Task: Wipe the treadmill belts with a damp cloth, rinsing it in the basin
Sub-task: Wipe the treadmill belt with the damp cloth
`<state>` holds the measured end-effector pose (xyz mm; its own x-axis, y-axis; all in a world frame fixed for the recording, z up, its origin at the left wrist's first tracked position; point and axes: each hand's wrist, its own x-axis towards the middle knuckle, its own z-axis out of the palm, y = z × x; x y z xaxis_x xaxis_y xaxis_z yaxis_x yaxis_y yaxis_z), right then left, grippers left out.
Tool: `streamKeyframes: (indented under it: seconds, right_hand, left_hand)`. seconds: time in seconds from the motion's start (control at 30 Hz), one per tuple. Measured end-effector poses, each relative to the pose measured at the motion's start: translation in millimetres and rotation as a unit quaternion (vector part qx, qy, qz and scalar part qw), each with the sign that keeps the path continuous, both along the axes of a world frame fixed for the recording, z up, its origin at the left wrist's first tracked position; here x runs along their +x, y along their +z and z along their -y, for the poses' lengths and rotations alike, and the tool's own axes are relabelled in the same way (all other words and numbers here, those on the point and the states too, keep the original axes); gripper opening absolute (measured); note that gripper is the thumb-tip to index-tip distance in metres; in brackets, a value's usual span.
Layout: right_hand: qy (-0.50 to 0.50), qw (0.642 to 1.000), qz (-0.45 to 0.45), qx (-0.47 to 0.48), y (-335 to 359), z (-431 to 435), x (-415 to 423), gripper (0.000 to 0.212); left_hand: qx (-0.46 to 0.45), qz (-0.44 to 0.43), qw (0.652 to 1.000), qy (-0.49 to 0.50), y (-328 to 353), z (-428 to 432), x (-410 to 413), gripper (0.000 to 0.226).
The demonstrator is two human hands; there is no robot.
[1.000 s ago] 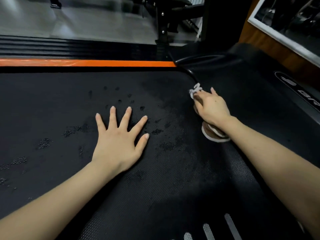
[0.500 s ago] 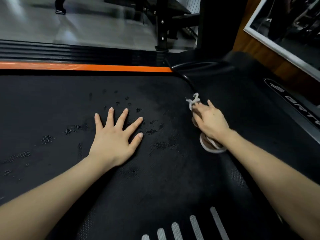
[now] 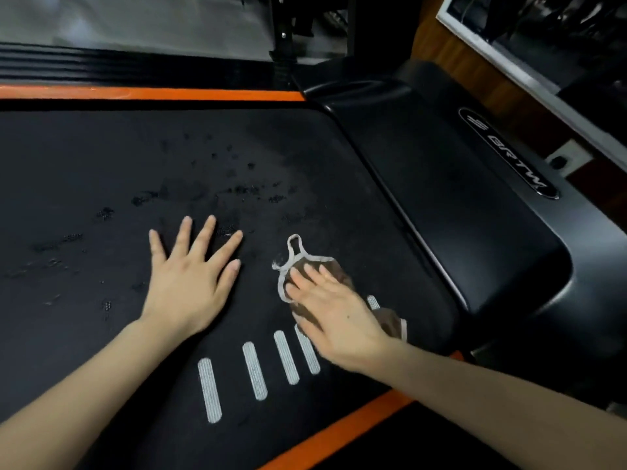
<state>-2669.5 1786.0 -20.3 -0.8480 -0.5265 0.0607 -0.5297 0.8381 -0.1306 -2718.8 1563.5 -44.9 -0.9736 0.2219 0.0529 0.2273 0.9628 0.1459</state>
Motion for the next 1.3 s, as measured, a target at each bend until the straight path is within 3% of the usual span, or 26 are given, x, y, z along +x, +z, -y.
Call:
streamKeyframes:
  seconds: [0.1, 0.23, 0.3, 0.43, 0.53, 0.7, 0.8, 0.9, 1.03, 1.17, 1.3]
  right_hand:
    - [0.014, 0.999, 0.037, 0.030, 6, -33, -3, 0.049]
    - [-0.173, 0.984, 0.031, 0.041, 17, -110, -12, 0.049]
    - [-0.210, 0.977, 0.016, 0.021, 19, -101, -9, 0.045]
    - [-0.039, 0.998, 0.036, -0.020, 4, -15, 25, 0.043]
    - [0.053, 0.997, 0.048, -0.005, 4, -9, 20, 0.045]
    - [-0.109, 0.991, 0.058, -0.061, 13, -20, -65, 0.046]
    - [-0.148, 0.986, 0.055, -0.059, 11, -6, -80, 0.041]
    - [-0.060, 0.993, 0.082, -0.061, 17, 1, -33, 0.051]
    - [0.079, 0.993, 0.080, 0.027, 19, -1, -11, 0.055]
    - [0.056, 0.996, 0.067, 0.003, 10, 16, -61, 0.049]
    - [-0.054, 0.998, 0.017, -0.017, 3, 24, -123, 0.041]
  left_hand:
    - [-0.001, -0.010, 1.000, 0.000, -2, 5, 7, 0.059]
    - [0.007, -0.018, 1.000, 0.005, -4, 2, 8, 0.060]
    - [0.002, -0.019, 1.000, 0.006, -5, 0, 8, 0.060]
    - [0.000, -0.018, 1.000, 0.010, -5, 1, 7, 0.060]
    - [-0.002, -0.019, 1.000, 0.009, -6, 2, 7, 0.060]
    - [-0.004, -0.019, 1.000, 0.011, -6, -1, 7, 0.059]
    - [0.000, -0.019, 1.000, 0.014, -5, 0, 7, 0.060]
    - [0.005, -0.026, 1.000, 0.011, -6, 1, 7, 0.059]
    - [0.007, -0.031, 0.999, 0.006, -9, 0, 7, 0.056]
    - [0.007, -0.027, 1.000, 0.005, -7, 1, 6, 0.055]
    - [0.013, -0.009, 1.000, 0.014, -3, 3, 5, 0.056]
